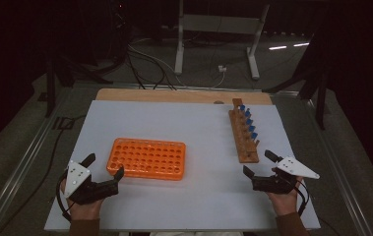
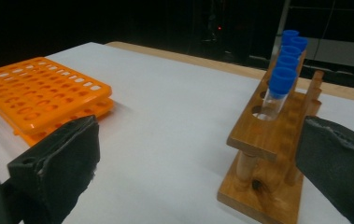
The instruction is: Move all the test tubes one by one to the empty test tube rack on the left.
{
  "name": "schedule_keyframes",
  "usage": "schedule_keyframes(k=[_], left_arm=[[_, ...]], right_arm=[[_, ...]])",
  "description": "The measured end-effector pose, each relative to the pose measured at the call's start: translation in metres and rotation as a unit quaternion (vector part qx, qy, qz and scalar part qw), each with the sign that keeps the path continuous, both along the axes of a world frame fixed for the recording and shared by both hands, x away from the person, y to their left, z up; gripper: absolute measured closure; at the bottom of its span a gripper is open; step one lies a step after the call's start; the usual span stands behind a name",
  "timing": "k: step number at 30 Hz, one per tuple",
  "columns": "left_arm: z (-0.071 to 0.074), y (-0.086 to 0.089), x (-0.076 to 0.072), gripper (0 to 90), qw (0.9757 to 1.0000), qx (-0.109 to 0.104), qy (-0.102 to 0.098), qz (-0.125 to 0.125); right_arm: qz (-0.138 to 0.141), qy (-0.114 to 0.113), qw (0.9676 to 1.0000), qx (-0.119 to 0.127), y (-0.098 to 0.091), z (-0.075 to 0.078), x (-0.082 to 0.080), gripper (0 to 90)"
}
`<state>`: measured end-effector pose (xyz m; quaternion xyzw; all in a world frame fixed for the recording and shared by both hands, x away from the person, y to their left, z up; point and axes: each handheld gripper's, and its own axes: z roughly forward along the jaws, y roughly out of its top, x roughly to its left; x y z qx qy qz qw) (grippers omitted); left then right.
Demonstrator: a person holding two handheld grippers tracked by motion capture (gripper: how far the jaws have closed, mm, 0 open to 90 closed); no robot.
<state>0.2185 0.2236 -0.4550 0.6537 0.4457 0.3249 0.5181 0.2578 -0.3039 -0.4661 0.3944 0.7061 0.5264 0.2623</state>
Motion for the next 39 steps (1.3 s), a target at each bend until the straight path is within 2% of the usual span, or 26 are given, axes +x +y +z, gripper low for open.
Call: schedule_keyframes(k=[8, 12, 17, 21, 24, 27, 31, 33, 36, 38, 39], left_arm=[[0.000, 0.000, -0.002, 0.7, 0.9999, 0.009, -0.003, 0.009], [0.000, 0.000, -0.002, 0.6, 0.9997, 0.013, -0.003, 0.019], [-0.001, -0.002, -0.001, 0.6, 0.9998, 0.013, 0.001, 0.016], [-0.001, -0.003, -0.001, 0.7, 0.9998, 0.014, 0.001, 0.013], [-0.001, -0.005, -0.001, 0.6, 0.9998, 0.017, 0.003, 0.011], [-0.003, -0.006, 0.000, 0.6, 0.9998, 0.017, 0.005, 0.009], [-0.004, -0.007, 0.001, 0.7, 0.9998, 0.018, 0.009, 0.009], [-0.005, -0.007, 0.002, 0.7, 0.9998, 0.015, 0.010, 0.011], [-0.006, -0.006, 0.003, 0.7, 0.9997, 0.015, 0.013, 0.011], [-0.006, -0.006, 0.003, 0.7, 0.9997, 0.014, 0.014, 0.011], [-0.006, -0.006, 0.003, 0.7, 0.9997, 0.015, 0.013, 0.011]], right_arm=[[0.000, 0.003, 0.9999, 0.010, -0.004, 0.007, -0.002, 1.8], [0.003, 0.013, 0.9997, 0.018, -0.007, 0.012, 0.001, 1.8], [0.013, 0.025, 0.9995, 0.013, -0.007, 0.019, 0.006, 3.8], [0.021, 0.029, 0.9993, 0.001, -0.007, 0.029, 0.017, 3.0], [0.018, 0.020, 0.9995, -0.016, -0.007, 0.034, 0.026, 3.7], [0.006, 0.012, 0.9998, -0.017, -0.009, 0.032, 0.037, 3.8], [-0.005, 0.020, 0.9997, -0.013, -0.011, 0.029, 0.051, 4.9], [-0.007, 0.026, 0.9994, -0.019, -0.010, 0.028, 0.058, 7.2], [-0.015, 0.041, 0.9986, -0.028, -0.007, 0.024, 0.068, 18.6], [-0.038, 0.047, 0.9974, -0.038, -0.005, 0.020, 0.074, 29.7], [-0.037, 0.056, 0.9970, -0.038, -0.006, 0.018, 0.078, 33.4]])
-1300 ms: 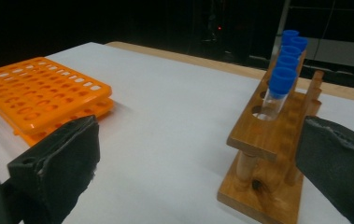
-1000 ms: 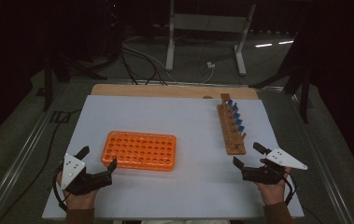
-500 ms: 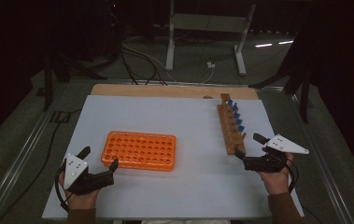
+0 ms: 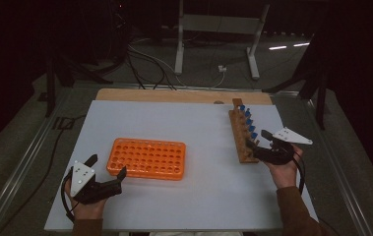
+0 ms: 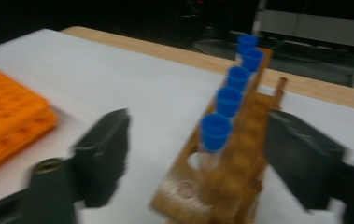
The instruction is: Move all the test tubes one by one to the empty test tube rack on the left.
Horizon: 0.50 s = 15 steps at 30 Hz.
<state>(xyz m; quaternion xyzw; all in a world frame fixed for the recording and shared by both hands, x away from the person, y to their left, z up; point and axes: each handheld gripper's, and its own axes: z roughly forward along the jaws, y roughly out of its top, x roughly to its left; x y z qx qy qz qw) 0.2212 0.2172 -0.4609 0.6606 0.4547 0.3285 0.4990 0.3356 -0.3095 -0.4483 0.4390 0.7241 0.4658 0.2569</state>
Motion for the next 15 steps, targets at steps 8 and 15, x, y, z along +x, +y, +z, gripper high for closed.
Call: schedule_keyframes(k=[8, 15], left_arm=[[-0.001, 0.002, 0.000, 0.7, 1.0000, -0.003, 0.001, 0.003], [-0.001, 0.000, 0.001, 0.7, 1.0000, 0.000, 0.002, 0.002]], right_arm=[[-0.029, 0.011, 0.9992, -0.026, 0.009, -0.012, 0.012, 67.5], [-0.027, 0.016, 0.9989, -0.034, 0.012, -0.016, 0.015, 75.7]])
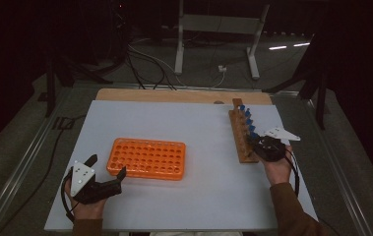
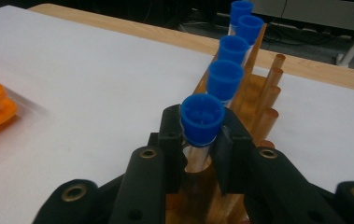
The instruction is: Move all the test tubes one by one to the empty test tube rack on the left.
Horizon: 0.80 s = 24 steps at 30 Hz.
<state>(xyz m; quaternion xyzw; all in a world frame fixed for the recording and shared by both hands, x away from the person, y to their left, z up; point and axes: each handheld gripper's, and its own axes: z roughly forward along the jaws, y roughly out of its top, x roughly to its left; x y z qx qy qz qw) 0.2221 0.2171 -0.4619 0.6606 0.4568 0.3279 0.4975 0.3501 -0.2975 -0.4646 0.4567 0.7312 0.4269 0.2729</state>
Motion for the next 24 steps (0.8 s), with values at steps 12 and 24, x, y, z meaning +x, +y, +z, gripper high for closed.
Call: schedule_keyframes(k=[12, 24], left_arm=[[0.011, -0.002, 0.001, 0.8, 0.9988, -0.044, 0.005, -0.023], [0.026, -0.020, 0.012, 0.8, 0.9968, -0.030, 0.008, -0.074]], right_arm=[[0.001, -0.002, 1.0000, -0.006, 0.002, 0.008, 0.000, 76.6], [0.015, -0.017, 0.9998, -0.001, 0.002, 0.042, -0.002, 76.7]])
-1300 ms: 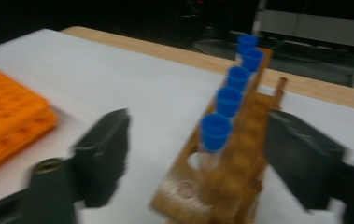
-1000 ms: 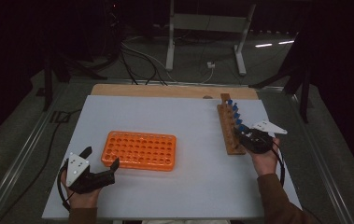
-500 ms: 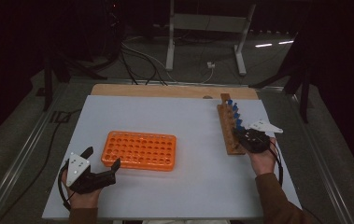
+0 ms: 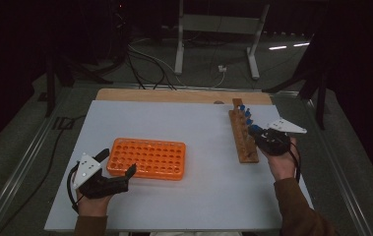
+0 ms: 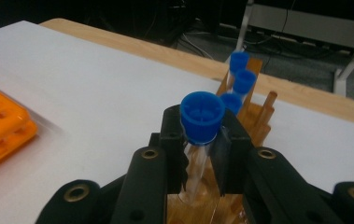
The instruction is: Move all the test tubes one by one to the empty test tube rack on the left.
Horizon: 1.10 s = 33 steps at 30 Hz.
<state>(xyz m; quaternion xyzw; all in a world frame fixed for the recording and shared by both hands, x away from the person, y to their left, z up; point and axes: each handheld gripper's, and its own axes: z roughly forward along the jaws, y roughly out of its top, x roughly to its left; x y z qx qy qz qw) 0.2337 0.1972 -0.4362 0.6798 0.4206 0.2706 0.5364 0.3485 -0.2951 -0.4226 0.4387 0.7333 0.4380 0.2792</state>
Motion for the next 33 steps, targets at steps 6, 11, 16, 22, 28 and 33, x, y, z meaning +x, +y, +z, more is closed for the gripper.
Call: schedule_keyframes(k=[6, 11, 16, 22, 28, 33], left_arm=[[0.007, -0.009, 0.011, 0.8, 0.9998, 0.016, 0.003, -0.011], [0.013, -0.019, 0.022, 0.8, 0.9992, 0.026, 0.004, -0.029], [0.017, -0.034, 0.031, 0.8, 0.9979, 0.034, 0.007, -0.054], [0.019, -0.050, 0.042, 0.8, 0.9963, 0.038, 0.007, -0.077], [0.017, -0.066, 0.051, 0.8, 0.9950, 0.038, 0.001, -0.093], [0.013, -0.078, 0.058, 1.1, 0.9934, 0.044, 0.011, -0.106]], right_arm=[[0.007, -0.007, 1.0000, 0.000, -0.001, 0.018, 0.002, 76.8], [0.016, -0.016, 0.9997, -0.005, 0.003, 0.032, 0.001, 76.8], [0.036, -0.018, 0.9992, 0.000, 0.012, 0.040, -0.001, 76.8], [0.062, -0.007, 0.9980, 0.007, 0.031, 0.036, 0.000, 76.8], [0.089, 0.003, 0.9959, 0.016, 0.051, 0.033, -0.001, 76.7], [0.109, 0.008, 0.9939, 0.015, 0.067, 0.032, -0.004, 76.7]])
